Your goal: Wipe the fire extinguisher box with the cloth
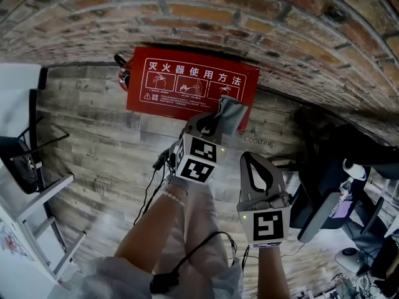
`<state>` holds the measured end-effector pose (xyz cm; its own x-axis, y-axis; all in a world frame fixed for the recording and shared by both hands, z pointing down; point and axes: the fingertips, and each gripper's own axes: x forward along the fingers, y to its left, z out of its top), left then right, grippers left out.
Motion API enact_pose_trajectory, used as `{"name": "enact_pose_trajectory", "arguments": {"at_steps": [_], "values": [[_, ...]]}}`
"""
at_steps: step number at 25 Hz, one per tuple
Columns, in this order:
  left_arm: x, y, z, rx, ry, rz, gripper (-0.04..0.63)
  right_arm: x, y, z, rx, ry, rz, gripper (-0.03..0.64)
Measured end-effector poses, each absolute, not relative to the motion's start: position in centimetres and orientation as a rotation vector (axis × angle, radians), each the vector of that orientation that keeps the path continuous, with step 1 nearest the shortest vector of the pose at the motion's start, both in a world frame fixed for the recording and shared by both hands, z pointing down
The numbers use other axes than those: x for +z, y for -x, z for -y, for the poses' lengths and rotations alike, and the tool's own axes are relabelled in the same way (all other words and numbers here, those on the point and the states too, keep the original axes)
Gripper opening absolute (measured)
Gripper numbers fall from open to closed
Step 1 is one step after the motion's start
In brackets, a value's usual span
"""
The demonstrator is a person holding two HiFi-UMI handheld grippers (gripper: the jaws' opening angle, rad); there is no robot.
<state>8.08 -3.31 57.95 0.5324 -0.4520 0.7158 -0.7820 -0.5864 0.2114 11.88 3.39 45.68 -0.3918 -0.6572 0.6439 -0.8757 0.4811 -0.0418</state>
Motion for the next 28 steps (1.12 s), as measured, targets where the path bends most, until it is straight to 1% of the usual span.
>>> {"name": "enact_pose_trajectory", "arguments": {"at_steps": [28], "values": [[57.9, 1.1, 4.7, 0.828, -2.193, 1.085, 0.012, 44.7, -5.0, -2.1, 0.450, -1.183, 2.193, 0.009]]}}
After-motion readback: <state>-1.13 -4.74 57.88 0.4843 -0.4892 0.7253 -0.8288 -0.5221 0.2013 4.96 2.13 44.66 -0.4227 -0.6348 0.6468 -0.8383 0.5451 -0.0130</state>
